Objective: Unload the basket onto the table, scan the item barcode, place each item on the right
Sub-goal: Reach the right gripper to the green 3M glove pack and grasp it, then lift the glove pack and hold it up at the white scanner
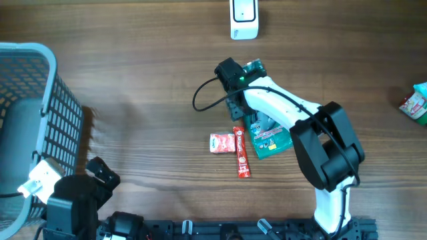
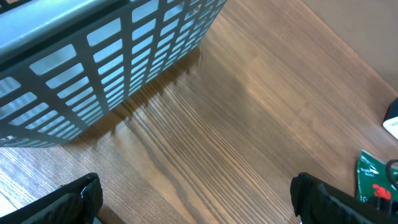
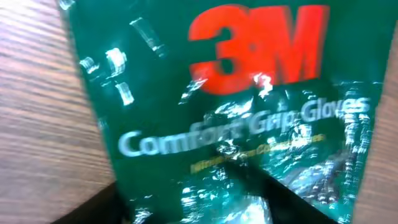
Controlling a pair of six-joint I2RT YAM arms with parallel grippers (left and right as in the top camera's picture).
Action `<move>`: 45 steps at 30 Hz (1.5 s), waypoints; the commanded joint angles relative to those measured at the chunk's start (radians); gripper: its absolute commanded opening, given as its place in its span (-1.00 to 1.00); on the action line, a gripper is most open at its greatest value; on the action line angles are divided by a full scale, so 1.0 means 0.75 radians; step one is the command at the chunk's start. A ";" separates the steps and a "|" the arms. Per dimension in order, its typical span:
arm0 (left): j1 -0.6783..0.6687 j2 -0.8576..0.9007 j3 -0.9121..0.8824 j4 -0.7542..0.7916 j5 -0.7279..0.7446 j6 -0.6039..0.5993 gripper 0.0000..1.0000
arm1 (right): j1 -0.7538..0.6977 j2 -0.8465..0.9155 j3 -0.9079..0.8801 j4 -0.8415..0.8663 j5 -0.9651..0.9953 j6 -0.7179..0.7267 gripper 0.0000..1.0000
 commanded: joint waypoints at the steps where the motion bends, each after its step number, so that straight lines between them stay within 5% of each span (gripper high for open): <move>1: 0.010 -0.005 0.009 0.003 -0.003 -0.013 1.00 | -0.002 0.111 -0.027 -0.055 -0.171 0.044 -0.66; 2: 0.010 -0.005 0.009 0.003 -0.003 -0.013 1.00 | -0.002 0.109 -0.025 -0.057 -0.277 0.039 -0.91; 10: 0.010 -0.005 0.009 0.003 -0.003 -0.013 1.00 | -0.084 -0.181 0.141 -0.215 -0.902 -0.105 -0.91; 15: 0.010 -0.005 0.009 0.003 -0.003 -0.013 1.00 | -0.237 -0.450 0.141 -0.293 -1.630 -0.173 -0.91; 24: 0.010 -0.005 0.009 0.003 -0.003 -0.013 1.00 | -0.256 -0.472 0.140 -0.351 -2.519 -0.254 -0.91; 29: 0.010 -0.005 0.009 0.003 -0.003 -0.013 1.00 | -0.263 -0.473 0.139 -0.339 -2.519 0.097 -0.91; 34: 0.010 -0.005 0.009 0.003 -0.003 -0.013 1.00 | -0.264 -0.473 0.139 -0.304 -2.519 0.695 -0.91; 45: 0.010 -0.005 0.009 0.003 -0.003 -0.013 1.00 | -0.324 -0.473 0.139 -0.303 -2.519 0.842 -0.91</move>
